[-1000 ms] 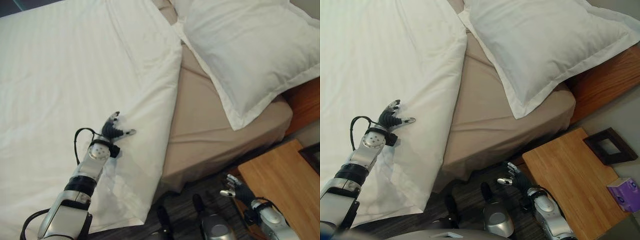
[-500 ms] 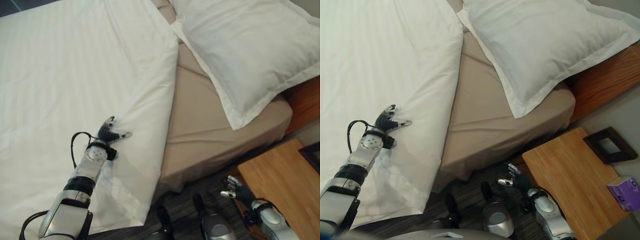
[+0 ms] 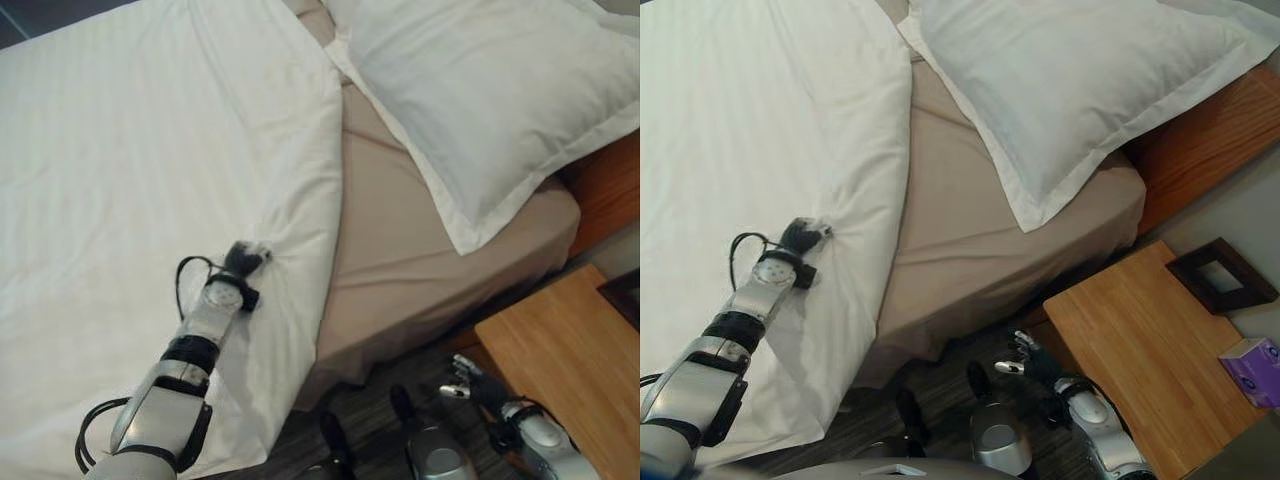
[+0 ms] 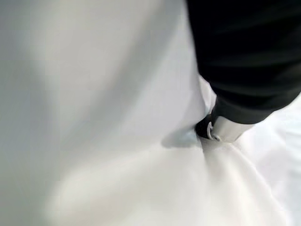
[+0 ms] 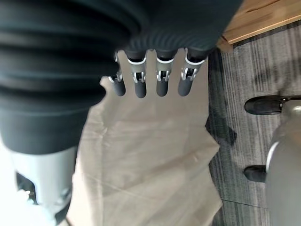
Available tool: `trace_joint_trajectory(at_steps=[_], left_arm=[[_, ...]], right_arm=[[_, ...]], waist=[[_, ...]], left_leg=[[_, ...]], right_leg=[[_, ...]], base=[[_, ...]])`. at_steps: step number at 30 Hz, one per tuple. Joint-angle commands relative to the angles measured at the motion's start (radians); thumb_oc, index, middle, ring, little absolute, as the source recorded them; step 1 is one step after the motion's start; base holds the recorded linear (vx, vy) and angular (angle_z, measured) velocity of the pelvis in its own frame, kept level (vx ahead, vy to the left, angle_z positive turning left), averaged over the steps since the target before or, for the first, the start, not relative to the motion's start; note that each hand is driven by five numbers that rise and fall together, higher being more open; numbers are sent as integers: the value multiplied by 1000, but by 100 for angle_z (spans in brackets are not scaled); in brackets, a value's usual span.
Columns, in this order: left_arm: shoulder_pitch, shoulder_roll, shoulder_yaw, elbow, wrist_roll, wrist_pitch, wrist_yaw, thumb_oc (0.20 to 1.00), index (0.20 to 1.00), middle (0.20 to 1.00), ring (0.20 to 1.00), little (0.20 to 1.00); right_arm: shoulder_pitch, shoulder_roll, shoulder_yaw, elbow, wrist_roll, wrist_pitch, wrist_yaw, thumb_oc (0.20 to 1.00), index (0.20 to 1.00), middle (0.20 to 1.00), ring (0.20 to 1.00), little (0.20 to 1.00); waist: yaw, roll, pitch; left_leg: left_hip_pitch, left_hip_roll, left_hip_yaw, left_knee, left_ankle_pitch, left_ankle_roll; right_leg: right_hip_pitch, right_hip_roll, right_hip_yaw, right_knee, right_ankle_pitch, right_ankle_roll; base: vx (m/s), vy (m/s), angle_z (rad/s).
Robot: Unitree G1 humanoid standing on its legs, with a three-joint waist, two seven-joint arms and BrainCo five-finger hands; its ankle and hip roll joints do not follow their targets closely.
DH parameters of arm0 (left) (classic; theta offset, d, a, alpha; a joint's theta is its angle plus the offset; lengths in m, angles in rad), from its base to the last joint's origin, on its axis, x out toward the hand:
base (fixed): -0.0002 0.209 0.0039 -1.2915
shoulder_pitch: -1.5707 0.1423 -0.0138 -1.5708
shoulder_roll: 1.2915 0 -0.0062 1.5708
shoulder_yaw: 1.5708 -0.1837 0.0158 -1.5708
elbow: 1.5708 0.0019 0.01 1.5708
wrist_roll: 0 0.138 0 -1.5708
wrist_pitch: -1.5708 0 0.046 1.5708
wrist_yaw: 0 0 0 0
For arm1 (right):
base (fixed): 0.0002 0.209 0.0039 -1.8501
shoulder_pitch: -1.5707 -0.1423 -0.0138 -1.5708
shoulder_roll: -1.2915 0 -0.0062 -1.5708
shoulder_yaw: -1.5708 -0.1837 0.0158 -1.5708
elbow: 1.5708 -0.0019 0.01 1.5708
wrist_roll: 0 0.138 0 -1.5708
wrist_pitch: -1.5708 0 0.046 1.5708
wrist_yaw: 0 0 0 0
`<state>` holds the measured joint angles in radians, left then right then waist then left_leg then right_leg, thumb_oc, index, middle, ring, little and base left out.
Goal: Making the bed.
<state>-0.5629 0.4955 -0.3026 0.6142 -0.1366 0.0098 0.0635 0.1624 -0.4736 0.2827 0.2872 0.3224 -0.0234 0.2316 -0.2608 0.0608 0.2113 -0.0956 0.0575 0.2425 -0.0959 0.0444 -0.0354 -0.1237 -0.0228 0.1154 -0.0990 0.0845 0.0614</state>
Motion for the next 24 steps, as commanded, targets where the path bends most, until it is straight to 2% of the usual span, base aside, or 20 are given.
trace_joint_trajectory(at_steps=[1,6,9,11,14,15,16,24], left_arm=[[-114,-55,-66,-62,-193,-126,-46,200,200,200,200,200],[-217,-156,-174,-215,-337,-161,-50,200,200,200,200,200],[-224,-205,-208,-238,-383,-168,-56,200,200,200,200,200],[-198,-280,-252,-264,-449,-163,-77,200,200,200,200,200],[-173,-303,-272,-273,-463,-164,-92,200,200,200,200,200],[-162,-313,-280,-267,-462,-162,-97,282,282,282,282,282],[-150,-322,-284,-261,-463,-160,-98,1000,1000,1000,1000,1000],[-133,-278,-288,-367,-516,-159,-134,1000,1000,1000,1000,1000]], right_arm=[[-22,-22,12,-36,3,-31,9,1000,1000,1000,1000,1000],[-58,-18,41,-9,-9,-34,-10,1000,1000,1000,1000,1000],[-67,-20,49,-9,-14,-35,-17,1000,1000,1000,1000,1000],[-61,-21,55,-13,-9,-37,-23,1000,1000,1000,1000,1000],[-56,-20,57,-14,-5,-39,-28,1000,1000,1000,1000,1000],[-56,-20,58,-13,-3,-41,-30,1000,1000,1000,1000,1000],[-53,-22,58,-13,1,-44,-35,1000,1000,1000,1000,1000],[-19,-37,39,9,-16,-45,-30,1000,1000,1000,1000,1000]], waist=[[0,-6,-18],[-14,11,-31],[-22,15,-35],[-39,21,-40],[-48,23,-44],[-54,24,-45],[-59,26,-45],[-63,50,-54]], left_leg=[[99,7,1,9,-16,-50],[108,0,3,9,-21,-46],[112,-2,7,9,-24,-44],[122,-4,17,9,-30,-42],[127,-4,24,9,-32,-41],[129,-6,28,9,-33,-40],[130,-7,34,9,-35,-40],[136,-11,30,9,-34,-41]], right_leg=[[-8,-10,-10,12,-14,65],[-1,-16,-11,12,-12,70],[0,-17,-8,12,-12,73],[4,-18,1,12,-12,73],[6,-17,9,12,-13,73],[7,-17,13,12,-13,72],[6,-17,17,12,-12,73],[14,-20,17,12,-12,70]], base=[[6,-3,10],[1,-1,1],[0,0,0],[0,0,0],[4,4,-2],[1,11,-9],[-3,12,-9],[-7,2,-10]])
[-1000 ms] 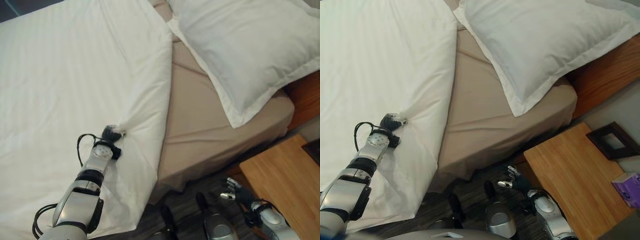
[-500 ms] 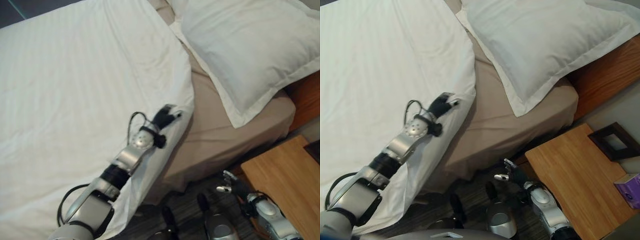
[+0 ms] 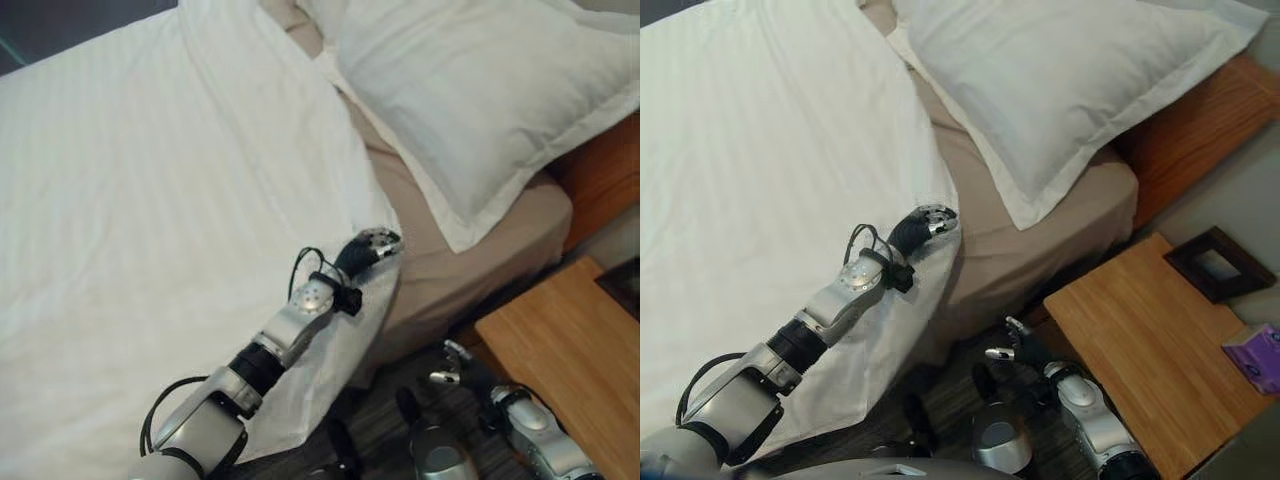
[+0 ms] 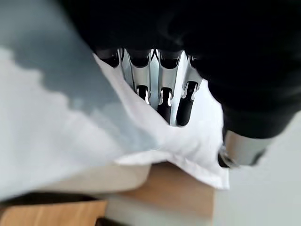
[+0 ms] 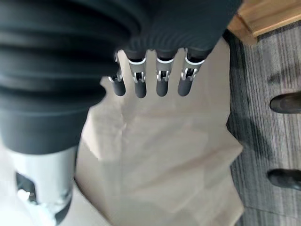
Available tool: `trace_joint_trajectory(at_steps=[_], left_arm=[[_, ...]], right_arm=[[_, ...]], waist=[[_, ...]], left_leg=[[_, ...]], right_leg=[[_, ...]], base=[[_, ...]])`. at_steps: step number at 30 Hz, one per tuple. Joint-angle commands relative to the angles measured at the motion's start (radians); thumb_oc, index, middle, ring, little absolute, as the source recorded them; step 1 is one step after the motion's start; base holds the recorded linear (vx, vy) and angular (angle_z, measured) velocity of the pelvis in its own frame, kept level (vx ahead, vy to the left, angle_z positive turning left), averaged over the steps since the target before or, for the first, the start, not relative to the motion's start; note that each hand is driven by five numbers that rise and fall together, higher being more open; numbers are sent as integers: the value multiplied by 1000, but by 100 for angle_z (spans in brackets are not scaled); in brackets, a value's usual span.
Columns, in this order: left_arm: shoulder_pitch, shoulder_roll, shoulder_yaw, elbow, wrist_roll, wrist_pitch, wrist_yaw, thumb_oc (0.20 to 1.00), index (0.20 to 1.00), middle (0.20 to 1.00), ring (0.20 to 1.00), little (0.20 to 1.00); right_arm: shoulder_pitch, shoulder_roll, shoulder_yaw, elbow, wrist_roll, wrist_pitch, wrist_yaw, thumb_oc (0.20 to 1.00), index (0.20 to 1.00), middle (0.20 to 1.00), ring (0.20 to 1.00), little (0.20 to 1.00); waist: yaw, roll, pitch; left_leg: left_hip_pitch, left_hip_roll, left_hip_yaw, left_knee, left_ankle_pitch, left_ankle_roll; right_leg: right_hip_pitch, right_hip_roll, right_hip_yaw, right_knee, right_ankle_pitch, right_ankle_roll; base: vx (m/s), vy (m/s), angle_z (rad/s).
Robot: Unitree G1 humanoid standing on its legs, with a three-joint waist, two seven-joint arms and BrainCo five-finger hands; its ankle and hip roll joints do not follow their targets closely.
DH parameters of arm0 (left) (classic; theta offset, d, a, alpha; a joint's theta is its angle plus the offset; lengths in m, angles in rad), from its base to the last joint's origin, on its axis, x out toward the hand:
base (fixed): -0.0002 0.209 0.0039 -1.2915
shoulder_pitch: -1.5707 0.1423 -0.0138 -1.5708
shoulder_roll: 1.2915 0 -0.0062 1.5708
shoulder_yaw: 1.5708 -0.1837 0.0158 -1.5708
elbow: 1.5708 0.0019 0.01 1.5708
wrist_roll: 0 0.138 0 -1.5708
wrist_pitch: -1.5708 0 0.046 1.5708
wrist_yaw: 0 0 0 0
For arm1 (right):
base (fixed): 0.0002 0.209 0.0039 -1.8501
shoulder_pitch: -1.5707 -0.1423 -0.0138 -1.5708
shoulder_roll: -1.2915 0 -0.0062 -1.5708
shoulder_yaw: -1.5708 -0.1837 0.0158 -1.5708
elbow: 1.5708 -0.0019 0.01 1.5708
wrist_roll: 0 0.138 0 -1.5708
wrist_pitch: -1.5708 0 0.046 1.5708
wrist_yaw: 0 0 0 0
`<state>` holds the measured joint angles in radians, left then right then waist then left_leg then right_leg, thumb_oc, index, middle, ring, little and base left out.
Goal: Making the bed.
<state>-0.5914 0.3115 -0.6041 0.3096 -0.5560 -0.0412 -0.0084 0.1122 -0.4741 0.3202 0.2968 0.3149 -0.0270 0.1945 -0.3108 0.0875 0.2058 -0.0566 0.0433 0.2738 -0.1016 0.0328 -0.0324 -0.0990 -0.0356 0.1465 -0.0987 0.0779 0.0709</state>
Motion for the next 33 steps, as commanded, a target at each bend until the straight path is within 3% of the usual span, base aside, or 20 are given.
trace_joint_trajectory(at_steps=[1,14,20,24,28,32,33], left_arm=[[-104,-94,14,-63,-97,-107,-62,1000,1000,1000,1000,1000],[-119,-37,58,-322,-219,-162,-86,1000,1000,1000,1000,1000],[-124,-37,33,-345,-205,-156,-93,1000,1000,1000,1000,1000],[-139,9,66,-363,-156,-167,-73,1000,1000,1000,1000,1000],[-72,94,182,-422,-164,-199,-38,1000,1000,1000,1000,1000],[181,243,420,-529,-226,-202,-41,1000,1000,1000,1000,1000],[233,259,470,-544,-250,-204,-46,1000,1000,1000,1000,1000]], right_arm=[[31,-36,2,-1,-8,-41,7,1000,1000,1000,1000,1000],[32,-33,12,24,-3,-58,16,1000,1000,1000,1000,1000],[36,-30,23,38,-7,-57,19,1000,1000,1000,1000,1000],[41,-17,10,36,42,-52,21,1000,1000,1000,1000,1000],[68,44,-124,127,207,-64,-51,1000,1000,1000,1000,1000],[23,11,-480,280,337,-122,-234,1000,1000,1000,1000,1000],[15,-18,-529,285,322,-123,-258,699,699,699,699,699]], waist=[[-14,24,-48],[15,19,-77],[18,16,-85],[30,16,-90],[43,14,-96],[65,11,-102],[71,9,-105]], left_leg=[[97,3,-1,14,-22,-44],[106,0,-40,14,-18,-42],[112,-3,-48,14,-19,-39],[119,-5,-55,14,-19,-39],[123,-5,-58,14,-20,-39],[132,-6,-71,14,-32,-36],[128,-6,-74,14,-30,-36]], right_leg=[[-10,-7,-15,11,-6,61],[25,-13,-41,11,-15,55],[39,-13,-44,11,-19,51],[49,-16,-51,11,-22,52],[53,-17,-53,11,-23,52],[69,-16,-60,11,-36,49],[66,-17,-62,11,-35,48]], base=[[0,0,0],[-7,-9,9],[3,-2,2],[4,1,2],[5,0,6],[3,3,1],[0,0,0]])
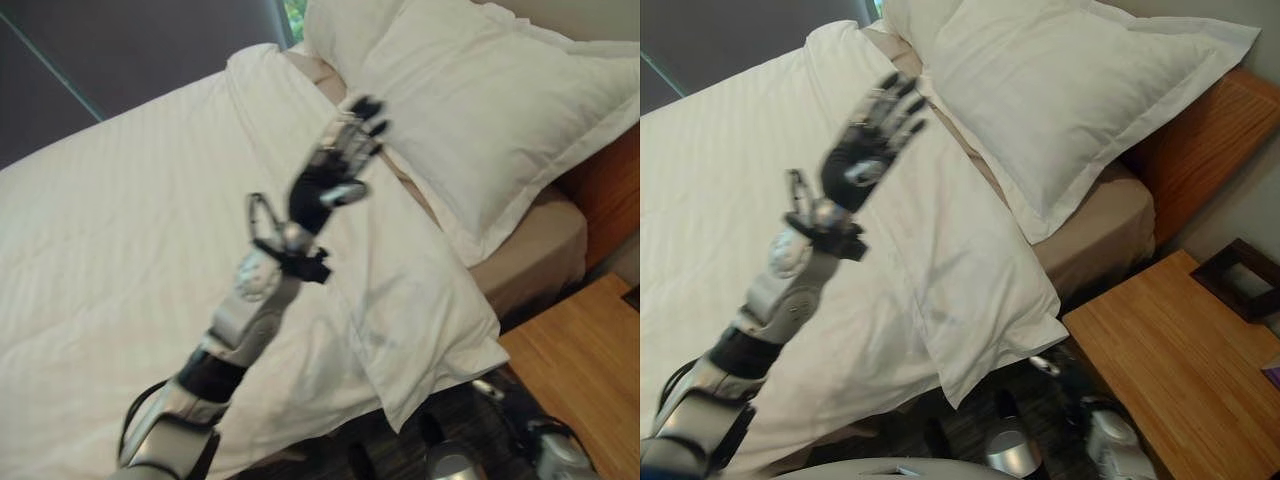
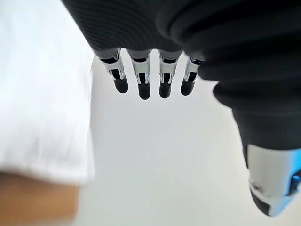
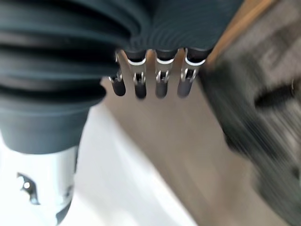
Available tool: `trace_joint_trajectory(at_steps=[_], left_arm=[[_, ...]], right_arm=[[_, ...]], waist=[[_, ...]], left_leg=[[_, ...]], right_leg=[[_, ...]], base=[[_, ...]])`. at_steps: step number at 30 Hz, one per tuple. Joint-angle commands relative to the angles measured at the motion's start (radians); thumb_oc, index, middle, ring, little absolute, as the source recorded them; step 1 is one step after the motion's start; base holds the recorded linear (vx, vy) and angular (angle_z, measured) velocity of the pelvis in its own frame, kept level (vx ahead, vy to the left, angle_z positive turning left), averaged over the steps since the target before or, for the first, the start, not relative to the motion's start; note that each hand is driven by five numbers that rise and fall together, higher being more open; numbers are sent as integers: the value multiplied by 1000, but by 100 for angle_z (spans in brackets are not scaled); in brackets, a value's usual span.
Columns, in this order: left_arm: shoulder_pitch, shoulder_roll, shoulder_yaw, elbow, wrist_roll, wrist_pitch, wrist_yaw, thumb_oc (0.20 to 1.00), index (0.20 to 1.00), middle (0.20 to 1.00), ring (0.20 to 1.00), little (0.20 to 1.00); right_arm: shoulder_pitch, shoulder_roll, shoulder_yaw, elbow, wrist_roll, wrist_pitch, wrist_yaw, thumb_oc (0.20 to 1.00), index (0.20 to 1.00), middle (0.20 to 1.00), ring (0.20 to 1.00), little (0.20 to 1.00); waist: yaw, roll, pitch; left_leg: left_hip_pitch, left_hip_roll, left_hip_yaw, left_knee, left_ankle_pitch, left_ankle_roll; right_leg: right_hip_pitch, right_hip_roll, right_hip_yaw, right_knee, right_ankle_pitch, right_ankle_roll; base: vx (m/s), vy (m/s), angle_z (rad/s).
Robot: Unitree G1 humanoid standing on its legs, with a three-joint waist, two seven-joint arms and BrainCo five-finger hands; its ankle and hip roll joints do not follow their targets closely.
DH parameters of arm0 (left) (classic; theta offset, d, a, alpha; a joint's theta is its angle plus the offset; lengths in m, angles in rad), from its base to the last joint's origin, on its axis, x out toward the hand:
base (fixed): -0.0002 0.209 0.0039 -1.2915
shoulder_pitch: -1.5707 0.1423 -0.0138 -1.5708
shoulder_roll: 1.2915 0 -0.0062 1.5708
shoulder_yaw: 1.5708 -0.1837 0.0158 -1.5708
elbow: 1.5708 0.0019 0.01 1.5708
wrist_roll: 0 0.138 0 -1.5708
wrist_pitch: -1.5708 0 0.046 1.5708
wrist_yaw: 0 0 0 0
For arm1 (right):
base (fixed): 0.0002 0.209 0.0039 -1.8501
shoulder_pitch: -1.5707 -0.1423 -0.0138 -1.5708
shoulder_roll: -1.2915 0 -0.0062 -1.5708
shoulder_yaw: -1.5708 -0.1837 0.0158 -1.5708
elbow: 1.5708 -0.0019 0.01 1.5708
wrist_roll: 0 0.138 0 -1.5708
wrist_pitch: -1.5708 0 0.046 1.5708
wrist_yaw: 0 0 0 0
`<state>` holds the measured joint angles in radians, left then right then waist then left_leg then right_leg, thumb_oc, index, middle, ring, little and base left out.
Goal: Making the bed.
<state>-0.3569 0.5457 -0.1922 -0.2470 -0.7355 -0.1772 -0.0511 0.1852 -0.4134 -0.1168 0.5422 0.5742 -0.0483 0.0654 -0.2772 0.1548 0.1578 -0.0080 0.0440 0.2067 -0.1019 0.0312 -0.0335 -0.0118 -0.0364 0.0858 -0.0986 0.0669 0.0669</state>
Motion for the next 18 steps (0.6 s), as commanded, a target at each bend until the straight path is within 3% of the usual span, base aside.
trace_joint_trajectory(at_steps=[1,2,5,10,13,15,16,18], left_arm=[[30,30,83,7,-80,-70,-1,1000,1000,1000,1000,1000],[33,29,86,5,-80,-69,-1,1000,1000,1000,1000,1000],[228,7,234,-6,-59,-67,31,1000,1000,1000,1000,1000],[333,-22,291,12,-59,-63,41,1000,1000,1000,1000,1000],[393,-73,300,43,-33,-61,58,1000,1000,1000,1000,1000],[397,-72,303,41,-32,-61,59,1000,1000,1000,1000,1000],[434,-97,295,63,-10,-44,61,1000,1000,1000,1000,1000],[445,-109,287,68,-16,-38,59,1000,1000,1000,1000,1000]], right_arm=[[-64,-106,-129,46,41,-103,-154,699,699,699,699,699],[-64,-107,-128,46,40,-102,-155,200,200,200,200,200],[-122,-220,-308,1,36,-147,-264,200,200,200,200,200],[-194,-282,-353,-51,16,-186,-301,200,200,200,200,200],[-275,-245,-263,-200,64,-211,-248,200,200,200,200,200],[-274,-242,-260,-205,62,-209,-251,200,200,200,200,200],[-308,-164,-139,-331,141,-190,-170,200,200,200,200,200],[-321,-132,-87,-372,166,-181,-144,200,200,200,200,200]], waist=[[42,-60,-57],[41,-59,-58],[62,-64,-53],[93,-79,-54],[130,-99,-51],[127,-100,-52],[154,-116,-48],[163,-120,-48]], left_leg=[[78,-8,-9,15,-30,-34],[78,-8,-10,15,-30,-34],[82,-10,-26,15,-38,-26],[77,-12,-36,15,-41,-20],[72,-9,-35,15,-38,-15],[72,-9,-34,15,-38,-15],[71,-9,-30,15,-35,-13],[72,-8,-28,15,-34,-12]], right_leg=[[-21,-16,-3,11,-25,51],[-20,-16,-3,11,-25,51],[-11,-17,-9,11,-34,49],[-10,-18,-18,11,-32,49],[-17,-18,-26,11,-25,52],[-17,-18,-25,11,-25,53],[-19,-16,-26,11,-20,53],[-20,-17,-27,11,-18,54]], base=[[-3,1,5],[15,14,9],[23,41,20],[-7,13,7],[-46,1,2],[-24,-6,-2],[-37,-11,3],[-34,-12,-6]])
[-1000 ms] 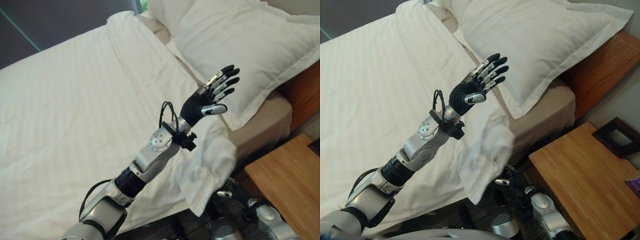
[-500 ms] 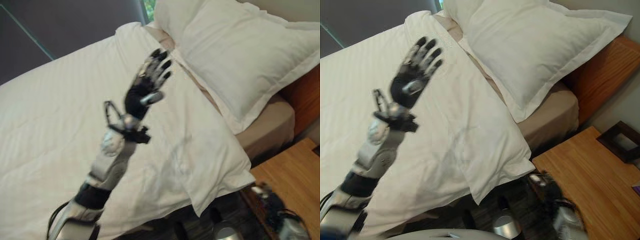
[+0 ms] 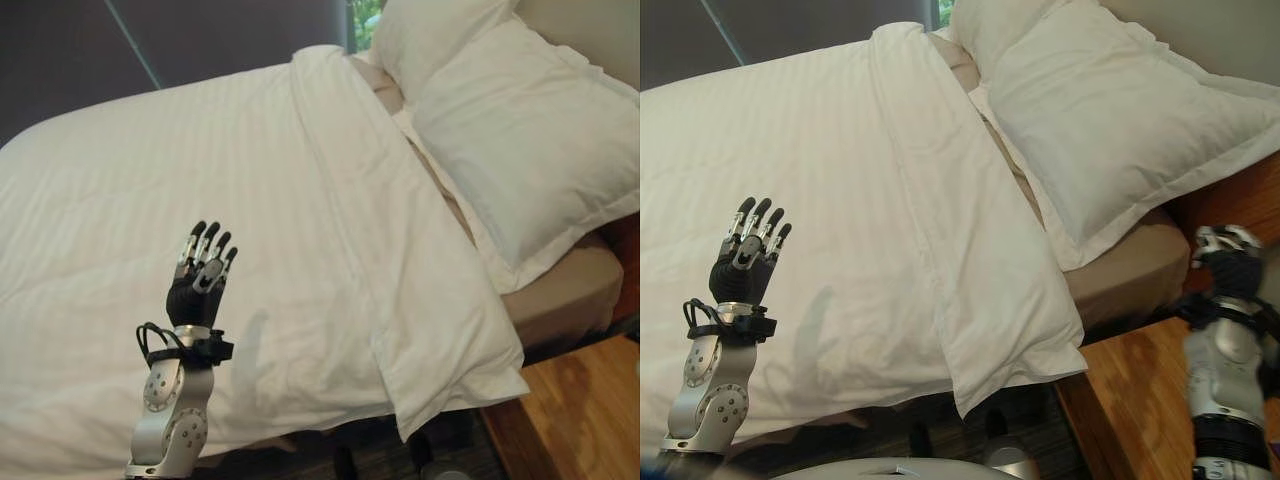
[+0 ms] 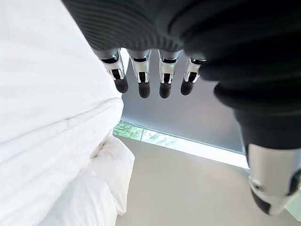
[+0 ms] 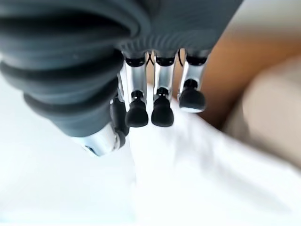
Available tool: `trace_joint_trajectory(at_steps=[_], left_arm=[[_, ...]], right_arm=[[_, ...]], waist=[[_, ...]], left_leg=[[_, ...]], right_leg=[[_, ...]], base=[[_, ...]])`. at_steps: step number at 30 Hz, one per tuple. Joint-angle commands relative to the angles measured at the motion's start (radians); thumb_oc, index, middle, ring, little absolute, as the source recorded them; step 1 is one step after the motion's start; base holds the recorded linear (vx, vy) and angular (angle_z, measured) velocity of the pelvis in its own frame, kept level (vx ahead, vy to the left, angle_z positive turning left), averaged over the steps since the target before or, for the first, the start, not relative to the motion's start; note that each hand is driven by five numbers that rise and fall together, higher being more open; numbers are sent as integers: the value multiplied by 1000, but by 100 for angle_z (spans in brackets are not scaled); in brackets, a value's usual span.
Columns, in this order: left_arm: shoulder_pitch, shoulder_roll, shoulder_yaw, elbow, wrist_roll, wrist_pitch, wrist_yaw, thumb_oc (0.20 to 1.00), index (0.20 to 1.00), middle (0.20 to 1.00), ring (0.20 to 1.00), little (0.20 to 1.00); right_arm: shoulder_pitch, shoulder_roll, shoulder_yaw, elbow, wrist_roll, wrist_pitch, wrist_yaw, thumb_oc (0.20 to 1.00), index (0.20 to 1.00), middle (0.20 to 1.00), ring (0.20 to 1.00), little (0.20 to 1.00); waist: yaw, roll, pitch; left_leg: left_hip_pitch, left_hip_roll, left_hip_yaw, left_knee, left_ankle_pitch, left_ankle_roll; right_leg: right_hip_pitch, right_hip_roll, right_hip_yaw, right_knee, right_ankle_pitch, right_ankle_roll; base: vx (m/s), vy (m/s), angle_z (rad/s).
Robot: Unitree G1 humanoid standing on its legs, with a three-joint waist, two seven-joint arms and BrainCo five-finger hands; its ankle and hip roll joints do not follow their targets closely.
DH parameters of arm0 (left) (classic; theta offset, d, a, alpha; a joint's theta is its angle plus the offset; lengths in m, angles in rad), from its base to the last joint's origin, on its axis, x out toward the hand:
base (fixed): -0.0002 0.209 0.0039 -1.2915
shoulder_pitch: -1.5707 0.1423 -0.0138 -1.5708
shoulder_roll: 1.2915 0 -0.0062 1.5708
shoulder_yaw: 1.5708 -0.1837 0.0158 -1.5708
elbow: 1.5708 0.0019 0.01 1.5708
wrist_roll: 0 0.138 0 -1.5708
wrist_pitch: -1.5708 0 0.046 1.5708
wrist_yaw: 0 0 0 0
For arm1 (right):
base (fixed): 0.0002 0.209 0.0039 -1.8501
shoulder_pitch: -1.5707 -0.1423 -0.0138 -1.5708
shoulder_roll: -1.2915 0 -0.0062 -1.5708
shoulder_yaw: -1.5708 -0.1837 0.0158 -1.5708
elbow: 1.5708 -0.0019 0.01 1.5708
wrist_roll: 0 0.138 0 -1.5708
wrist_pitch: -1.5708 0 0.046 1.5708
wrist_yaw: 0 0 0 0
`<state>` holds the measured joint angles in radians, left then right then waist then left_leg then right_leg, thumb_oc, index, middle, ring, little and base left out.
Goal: Making the bed.
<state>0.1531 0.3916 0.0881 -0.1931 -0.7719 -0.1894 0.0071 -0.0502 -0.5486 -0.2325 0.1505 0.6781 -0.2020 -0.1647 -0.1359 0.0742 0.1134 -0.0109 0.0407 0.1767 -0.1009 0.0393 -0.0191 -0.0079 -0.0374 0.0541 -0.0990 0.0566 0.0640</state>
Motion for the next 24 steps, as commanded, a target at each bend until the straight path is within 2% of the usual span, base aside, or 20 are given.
trace_joint_trajectory(at_steps=[1,5,6,7,11,14,18,20,21,24], left_arm=[[-52,31,-1,16,10,-15,-3,1000,1000,1000,1000,1000],[-25,12,-9,16,5,5,-6,1000,1000,1000,1000,1000],[-25,12,-8,16,5,5,-6,1000,1000,1000,1000,1000],[-16,7,-18,8,8,11,-6,1000,1000,1000,1000,1000],[-4,3,-51,18,-4,21,-11,1000,1000,1000,1000,1000],[-13,12,-75,23,-5,23,-15,1000,1000,1000,1000,1000],[-41,34,-115,36,-34,15,-30,1000,1000,1000,1000,1000],[-46,37,-117,39,-34,12,-30,1000,1000,1000,1000,1000],[-50,40,-115,38,-41,7,-31,1000,1000,1000,1000,1000],[-50,35,-114,42,-45,2,-31,1000,1000,1000,1000,1000]], right_arm=[[-99,52,106,-27,96,-7,121,200,200,200,200,200],[-111,116,245,-83,131,47,170,200,200,200,200,200],[-112,117,246,-83,131,47,169,200,200,200,200,200],[-118,143,307,-77,156,69,182,200,200,200,200,200],[-163,188,439,-9,239,126,209,200,200,200,200,200],[-220,206,480,88,259,140,205,200,200,200,200,200],[-338,215,485,366,229,157,176,200,200,200,200,200],[-356,218,470,421,230,153,160,200,200,200,200,200],[-379,216,439,517,230,157,146,200,200,200,200,200],[-384,211,390,614,231,150,138,200,200,200,200,200]], waist=[[38,-44,0],[64,-49,2],[63,-50,2],[76,-50,4],[99,-50,12],[111,-45,18],[130,-21,33],[133,-16,35],[136,-3,38],[136,10,40]], left_leg=[[74,-4,3,14,-40,-26],[73,-2,1,14,-35,-27],[73,-2,1,14,-35,-27],[71,-2,-1,14,-31,-27],[66,-2,-10,14,-27,-29],[61,-1,-10,14,-23,-32],[42,-6,-21,14,-13,-36],[39,-7,-21,14,-12,-36],[32,-9,-25,14,-9,-37],[25,-12,-30,14,-7,-38]], right_leg=[[-25,-15,4,12,-6,57],[-24,-15,-4,12,-7,56],[-24,-16,-5,12,-7,56],[-22,-17,-11,12,-7,55],[-22,-18,-22,12,-8,55],[-26,-19,-27,12,-7,54],[-41,-20,-33,12,-4,54],[-43,-21,-34,12,-4,54],[-48,-23,-37,12,-3,54],[-54,-26,-41,12,-3,53]], base=[[-30,-10,2],[-10,-6,4],[-7,-12,8],[-9,-19,12],[-6,-19,9],[0,0,0],[-31,-23,4],[-17,-15,7],[-6,-12,7],[3,-7,9]])
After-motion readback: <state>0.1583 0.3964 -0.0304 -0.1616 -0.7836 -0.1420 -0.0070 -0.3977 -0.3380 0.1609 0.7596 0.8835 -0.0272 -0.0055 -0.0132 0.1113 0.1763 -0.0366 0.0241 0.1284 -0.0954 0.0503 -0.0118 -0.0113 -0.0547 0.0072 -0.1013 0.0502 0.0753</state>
